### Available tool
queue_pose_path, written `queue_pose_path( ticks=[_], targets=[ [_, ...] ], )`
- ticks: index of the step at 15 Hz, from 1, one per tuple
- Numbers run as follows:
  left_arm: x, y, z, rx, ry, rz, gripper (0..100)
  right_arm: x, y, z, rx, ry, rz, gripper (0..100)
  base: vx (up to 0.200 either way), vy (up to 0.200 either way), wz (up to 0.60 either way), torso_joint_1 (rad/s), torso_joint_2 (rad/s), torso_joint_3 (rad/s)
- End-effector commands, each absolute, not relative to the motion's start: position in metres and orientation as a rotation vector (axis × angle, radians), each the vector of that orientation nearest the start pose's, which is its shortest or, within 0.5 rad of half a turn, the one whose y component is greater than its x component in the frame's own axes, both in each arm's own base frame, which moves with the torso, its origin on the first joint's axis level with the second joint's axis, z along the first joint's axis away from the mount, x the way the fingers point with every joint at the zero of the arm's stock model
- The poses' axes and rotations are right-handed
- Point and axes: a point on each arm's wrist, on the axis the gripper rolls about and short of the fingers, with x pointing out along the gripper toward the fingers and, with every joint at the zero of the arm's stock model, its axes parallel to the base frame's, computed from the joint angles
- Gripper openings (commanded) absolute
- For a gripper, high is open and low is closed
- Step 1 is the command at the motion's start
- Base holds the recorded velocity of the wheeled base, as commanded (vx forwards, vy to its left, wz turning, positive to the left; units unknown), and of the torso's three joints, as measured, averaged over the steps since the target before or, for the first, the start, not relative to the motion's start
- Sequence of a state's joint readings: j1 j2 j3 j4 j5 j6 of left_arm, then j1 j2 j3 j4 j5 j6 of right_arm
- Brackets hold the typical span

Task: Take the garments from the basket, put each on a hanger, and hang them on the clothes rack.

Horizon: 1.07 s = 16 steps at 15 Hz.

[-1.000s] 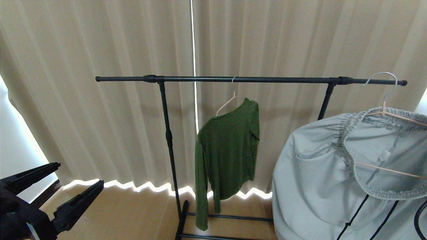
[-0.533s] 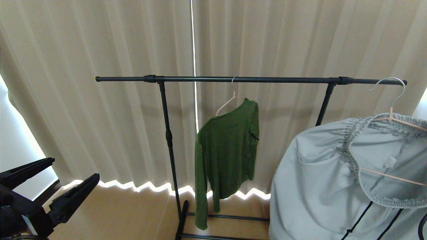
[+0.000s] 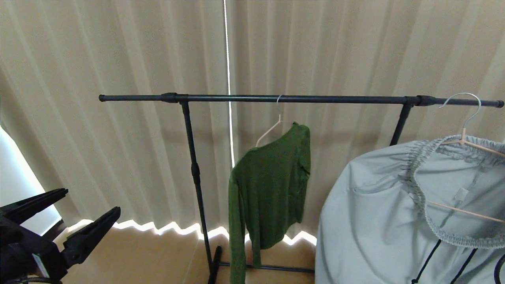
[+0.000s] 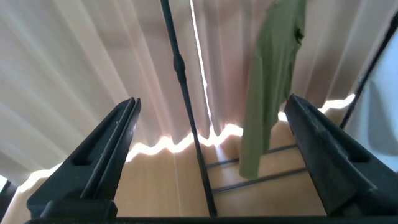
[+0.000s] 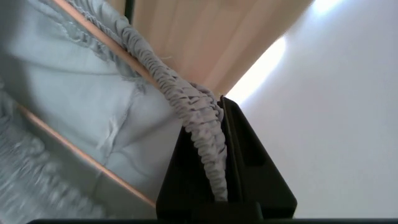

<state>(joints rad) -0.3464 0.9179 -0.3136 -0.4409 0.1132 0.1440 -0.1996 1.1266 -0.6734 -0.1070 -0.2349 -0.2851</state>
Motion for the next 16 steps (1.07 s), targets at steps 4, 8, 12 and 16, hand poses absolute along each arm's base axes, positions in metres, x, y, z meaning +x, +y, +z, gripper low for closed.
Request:
queue_pose_path(
  ticks=[4, 8, 12, 16],
  targets=[
    [0.1, -0.034, 0.183, 0.183, 0.147, -0.246, 100, 0.154, -0.036, 0.224, -0.282, 0.422, -0.373, 0, 0.2, 0.0, 0.0, 0.001, 0.0, 0.002],
    [0.1, -0.034, 0.183, 0.186, 0.147, -0.248, 100, 0.154, -0.036, 0.221, -0.282, 0.434, -0.371, 0, 0.2, 0.0, 0.0, 0.002, 0.0, 0.002],
    [0.099, -0.033, 0.182, 0.186, 0.147, -0.249, 100, 0.169, -0.039, 0.215, -0.278, 0.454, -0.369, 0, 0.0, 0.0, 0.0, 0.0, 0.0, 0.0],
    [0.099, -0.033, 0.18, 0.193, 0.155, -0.25, 100, 0.2, -0.046, 0.206, -0.268, 0.423, -0.406, 0, 0.0, 0.0, 0.0, 0.0, 0.0, 0.0]
  ],
)
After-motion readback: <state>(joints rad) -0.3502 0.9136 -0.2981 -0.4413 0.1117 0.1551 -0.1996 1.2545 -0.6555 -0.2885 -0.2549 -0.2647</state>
